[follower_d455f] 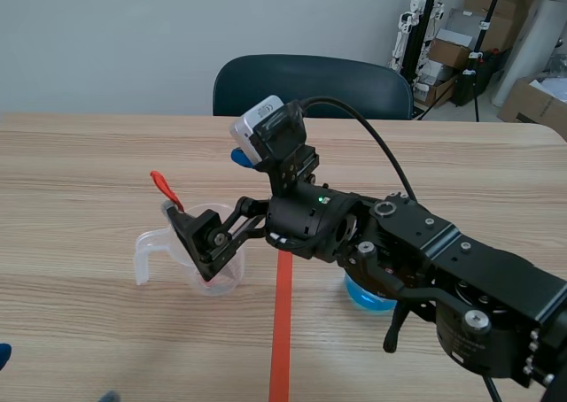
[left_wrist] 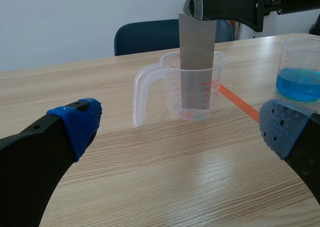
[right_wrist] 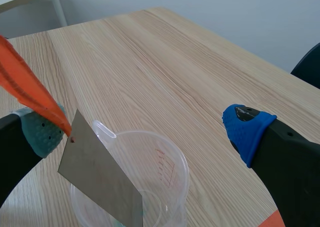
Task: Do the redox reaction experiment. put the plate into the left beaker
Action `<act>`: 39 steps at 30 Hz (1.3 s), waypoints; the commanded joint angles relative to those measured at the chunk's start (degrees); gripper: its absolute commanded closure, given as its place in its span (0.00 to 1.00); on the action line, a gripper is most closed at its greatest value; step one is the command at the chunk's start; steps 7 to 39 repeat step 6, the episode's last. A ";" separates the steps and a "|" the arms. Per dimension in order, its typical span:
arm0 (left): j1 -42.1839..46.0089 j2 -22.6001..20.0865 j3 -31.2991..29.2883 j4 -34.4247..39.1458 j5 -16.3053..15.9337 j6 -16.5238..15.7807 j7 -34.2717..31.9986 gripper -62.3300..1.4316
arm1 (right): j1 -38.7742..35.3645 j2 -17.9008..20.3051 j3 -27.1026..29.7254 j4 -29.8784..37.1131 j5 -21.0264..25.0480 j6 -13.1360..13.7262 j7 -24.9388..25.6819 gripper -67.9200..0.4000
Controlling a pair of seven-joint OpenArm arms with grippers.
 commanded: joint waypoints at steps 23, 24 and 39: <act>0.46 -0.55 0.13 1.03 -0.52 0.07 -0.74 0.00 | 1.49 -0.33 0.20 0.48 0.35 0.26 0.98 0.00; 0.46 -0.55 0.13 1.03 -0.52 0.07 -0.74 0.00 | 1.49 -0.33 0.20 0.48 0.35 0.26 0.98 0.00; 0.46 -0.55 0.13 1.03 -0.52 0.07 -0.74 0.00 | 1.49 -0.33 0.20 0.48 0.35 0.26 0.98 0.00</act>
